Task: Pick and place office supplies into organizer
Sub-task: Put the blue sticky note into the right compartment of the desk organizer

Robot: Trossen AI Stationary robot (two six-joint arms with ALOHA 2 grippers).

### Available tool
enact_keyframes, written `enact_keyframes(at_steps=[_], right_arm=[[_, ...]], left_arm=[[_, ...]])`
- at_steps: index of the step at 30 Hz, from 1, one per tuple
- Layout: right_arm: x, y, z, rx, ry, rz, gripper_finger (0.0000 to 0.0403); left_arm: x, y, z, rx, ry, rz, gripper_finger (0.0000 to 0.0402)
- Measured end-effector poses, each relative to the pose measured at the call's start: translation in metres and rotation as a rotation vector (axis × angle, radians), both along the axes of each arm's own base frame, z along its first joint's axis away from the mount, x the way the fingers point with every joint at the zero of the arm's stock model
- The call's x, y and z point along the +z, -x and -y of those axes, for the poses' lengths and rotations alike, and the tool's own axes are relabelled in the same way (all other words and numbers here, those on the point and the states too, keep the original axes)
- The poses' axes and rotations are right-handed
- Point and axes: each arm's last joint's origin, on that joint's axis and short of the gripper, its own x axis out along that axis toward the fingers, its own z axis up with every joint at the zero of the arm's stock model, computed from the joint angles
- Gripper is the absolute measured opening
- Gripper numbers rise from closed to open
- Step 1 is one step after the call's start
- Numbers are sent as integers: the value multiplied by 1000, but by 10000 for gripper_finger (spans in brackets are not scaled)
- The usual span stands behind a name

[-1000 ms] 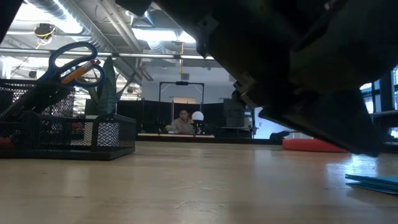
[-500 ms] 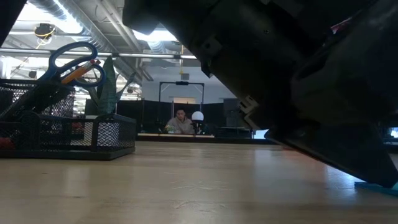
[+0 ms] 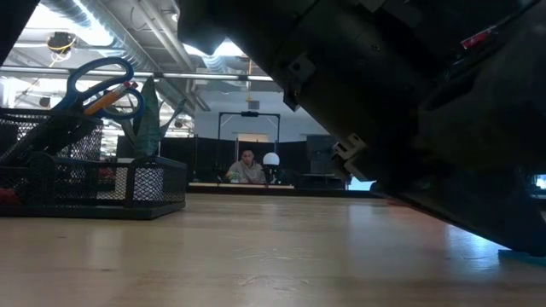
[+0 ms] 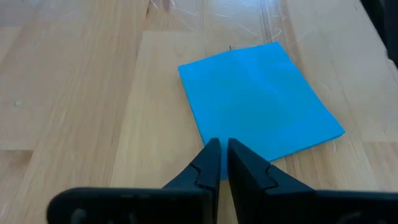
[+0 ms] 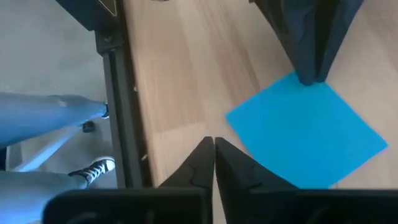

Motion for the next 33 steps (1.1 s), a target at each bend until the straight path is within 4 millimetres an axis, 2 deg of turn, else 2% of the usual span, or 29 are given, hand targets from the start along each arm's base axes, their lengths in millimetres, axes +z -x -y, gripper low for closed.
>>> enact_keyframes(at_steps=[4, 9, 14, 19, 23, 27, 33], right_arm=[[-1, 4, -1, 55, 42, -8, 51], [-2, 6, 1, 76, 81, -33, 123], [-4, 11, 3, 201, 151, -105, 170], [-4, 19, 11, 235, 311, -172, 185], [17, 19, 12, 218, 377, -237, 186], [34, 19, 3, 227, 373, -216, 186], [19, 31, -9, 237, 409, -243, 186]], left_arm=[[0, 0, 0, 0, 4, 7, 22], [0, 0, 0, -3, 6, 5, 22], [0, 0, 0, -3, 9, 4, 22], [0, -1, -1, 3, 18, 3, 22], [0, -1, -1, 13, 29, 2, 22], [0, -1, -2, 15, 32, 2, 22], [-1, -1, -2, 17, 33, 2, 22]])
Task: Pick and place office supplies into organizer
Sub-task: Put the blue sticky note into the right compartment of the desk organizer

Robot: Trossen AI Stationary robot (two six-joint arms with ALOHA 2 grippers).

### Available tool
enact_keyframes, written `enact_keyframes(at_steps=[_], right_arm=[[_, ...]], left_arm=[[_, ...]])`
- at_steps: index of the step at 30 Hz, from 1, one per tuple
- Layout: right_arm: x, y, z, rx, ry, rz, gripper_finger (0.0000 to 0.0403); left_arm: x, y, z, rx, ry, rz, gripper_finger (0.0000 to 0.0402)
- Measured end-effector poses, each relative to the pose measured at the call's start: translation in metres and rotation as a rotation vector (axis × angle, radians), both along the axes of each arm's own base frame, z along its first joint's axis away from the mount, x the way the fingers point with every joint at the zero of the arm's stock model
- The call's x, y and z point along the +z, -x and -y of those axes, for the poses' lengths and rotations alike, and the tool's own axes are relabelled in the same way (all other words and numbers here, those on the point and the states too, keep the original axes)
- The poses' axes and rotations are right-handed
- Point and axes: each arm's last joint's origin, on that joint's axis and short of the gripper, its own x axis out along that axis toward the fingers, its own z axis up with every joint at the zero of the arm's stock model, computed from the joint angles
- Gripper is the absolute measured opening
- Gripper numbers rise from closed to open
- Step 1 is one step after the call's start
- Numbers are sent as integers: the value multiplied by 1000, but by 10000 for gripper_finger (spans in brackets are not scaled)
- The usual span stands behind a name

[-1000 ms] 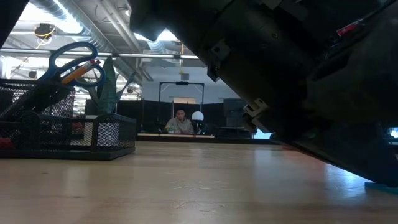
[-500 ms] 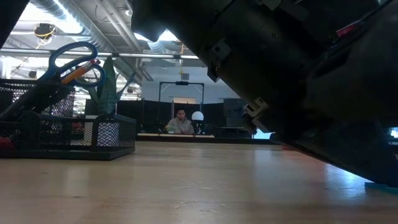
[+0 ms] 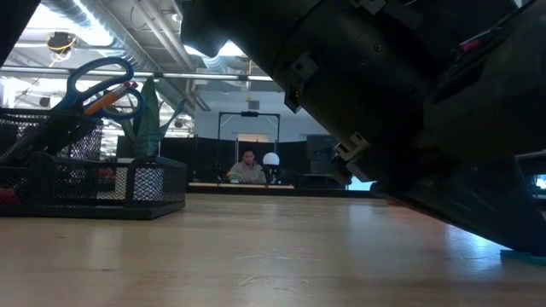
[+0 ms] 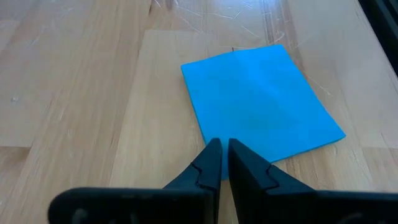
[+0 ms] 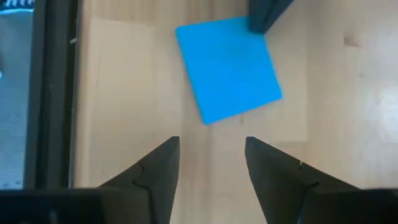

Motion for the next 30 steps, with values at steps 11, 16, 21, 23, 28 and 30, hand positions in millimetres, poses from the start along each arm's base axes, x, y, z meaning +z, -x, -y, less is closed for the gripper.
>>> enact_keyframes(at_steps=[11, 16, 21, 23, 28, 30], right_arm=[[-34, -13, -29, -85, 268, -113, 186], [-48, -14, -32, -95, 275, -113, 186], [-48, -16, -34, -91, 266, -82, 186], [-49, -16, -34, -86, 266, -78, 186], [-49, -17, -34, -67, 270, -80, 186], [-50, -17, -34, -44, 280, -75, 186]], left_arm=[[1, -1, -1, 2, 5, 8, 22], [1, -2, -2, -5, 13, 7, 22], [1, -2, -2, -9, 19, 6, 22], [1, -2, -2, -9, 21, 12, 22], [1, -5, -4, 6, 54, 25, 22], [1, -5, -4, 7, 53, 26, 22]])
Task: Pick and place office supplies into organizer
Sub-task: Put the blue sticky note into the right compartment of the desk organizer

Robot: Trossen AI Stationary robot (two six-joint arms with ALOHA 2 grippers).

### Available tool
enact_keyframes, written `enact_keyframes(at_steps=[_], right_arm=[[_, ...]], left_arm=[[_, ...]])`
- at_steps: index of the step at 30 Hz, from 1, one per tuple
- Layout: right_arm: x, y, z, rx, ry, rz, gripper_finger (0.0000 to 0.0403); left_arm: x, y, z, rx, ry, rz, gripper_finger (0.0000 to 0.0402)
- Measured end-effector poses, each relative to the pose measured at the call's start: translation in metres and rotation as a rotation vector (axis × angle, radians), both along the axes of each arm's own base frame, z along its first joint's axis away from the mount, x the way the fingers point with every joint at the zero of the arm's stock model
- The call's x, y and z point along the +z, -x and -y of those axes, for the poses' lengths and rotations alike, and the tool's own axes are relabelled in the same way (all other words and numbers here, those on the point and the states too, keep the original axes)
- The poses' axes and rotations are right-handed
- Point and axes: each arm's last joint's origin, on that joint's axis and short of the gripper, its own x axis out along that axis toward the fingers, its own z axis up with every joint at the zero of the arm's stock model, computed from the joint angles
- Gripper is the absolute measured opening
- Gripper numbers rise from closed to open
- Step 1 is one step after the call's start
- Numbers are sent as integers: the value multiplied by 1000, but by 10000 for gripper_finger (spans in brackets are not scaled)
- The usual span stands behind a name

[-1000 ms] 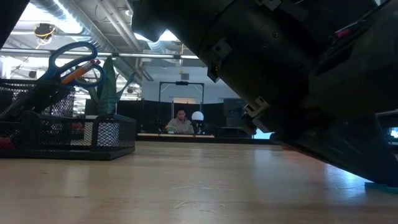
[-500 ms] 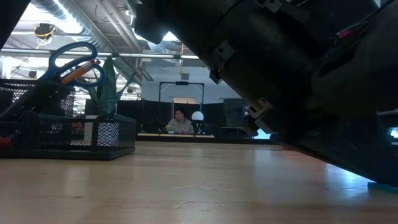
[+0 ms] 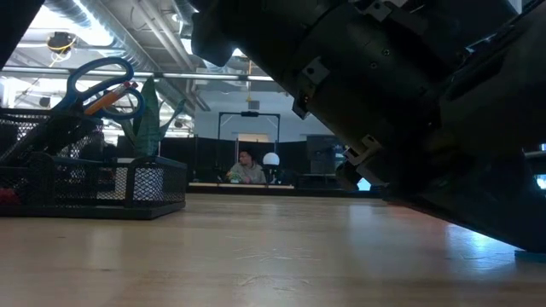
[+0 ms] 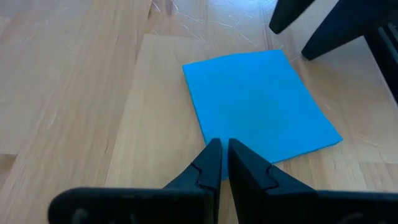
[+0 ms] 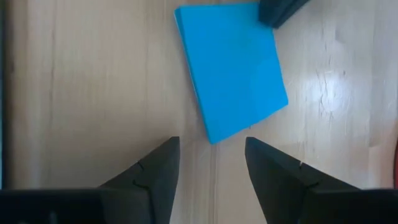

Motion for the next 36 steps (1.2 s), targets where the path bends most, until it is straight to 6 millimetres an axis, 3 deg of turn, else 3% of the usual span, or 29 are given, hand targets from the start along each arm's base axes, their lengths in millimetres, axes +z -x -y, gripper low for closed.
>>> enact_keyframes(at_steps=[8, 18, 36], right_arm=[[-1, -6, 4, 49, 45, 16, 186], [-18, -8, 13, 87, 49, 29, 186], [-20, -11, 17, 68, 116, 124, 186]], left_arm=[[0, 0, 0, 17, 18, 2, 22], [1, 0, 0, 18, 18, 6, 22], [2, -2, 1, 4, 44, 20, 22]])
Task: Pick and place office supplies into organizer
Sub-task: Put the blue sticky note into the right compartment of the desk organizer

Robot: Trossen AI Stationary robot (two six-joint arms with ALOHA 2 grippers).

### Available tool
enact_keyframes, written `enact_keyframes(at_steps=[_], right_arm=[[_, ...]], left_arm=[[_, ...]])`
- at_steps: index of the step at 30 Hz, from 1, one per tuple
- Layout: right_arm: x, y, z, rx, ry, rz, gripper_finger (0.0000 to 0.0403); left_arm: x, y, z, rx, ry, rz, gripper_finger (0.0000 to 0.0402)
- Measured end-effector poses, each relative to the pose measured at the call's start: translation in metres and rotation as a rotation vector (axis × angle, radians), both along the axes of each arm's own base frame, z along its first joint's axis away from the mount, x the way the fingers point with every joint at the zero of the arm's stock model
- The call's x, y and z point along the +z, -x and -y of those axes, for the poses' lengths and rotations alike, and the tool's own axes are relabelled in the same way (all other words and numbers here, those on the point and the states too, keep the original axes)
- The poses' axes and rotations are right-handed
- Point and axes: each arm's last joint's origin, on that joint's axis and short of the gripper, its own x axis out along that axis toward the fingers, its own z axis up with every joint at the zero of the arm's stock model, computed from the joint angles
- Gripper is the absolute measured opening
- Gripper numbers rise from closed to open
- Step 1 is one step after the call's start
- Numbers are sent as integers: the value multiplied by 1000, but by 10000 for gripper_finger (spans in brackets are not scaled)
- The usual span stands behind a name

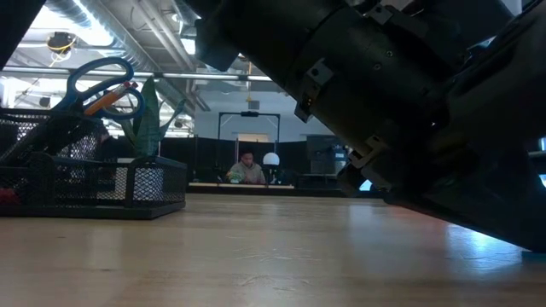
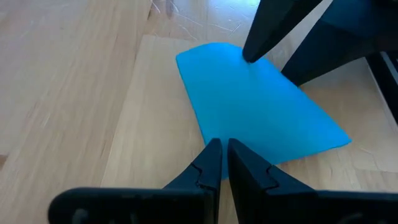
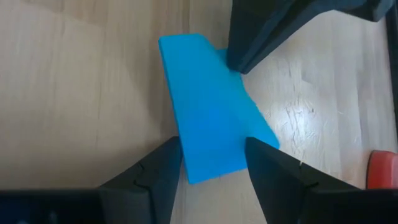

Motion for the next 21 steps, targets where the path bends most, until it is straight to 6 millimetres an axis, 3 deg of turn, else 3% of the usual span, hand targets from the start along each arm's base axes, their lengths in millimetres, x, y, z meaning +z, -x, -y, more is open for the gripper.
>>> enact_keyframes(at_steps=[21], right_arm=[[-2, -13, -3, -35, -77, 135, 186]], left_arm=[[0, -1, -2, 16, 54, -13, 22]])
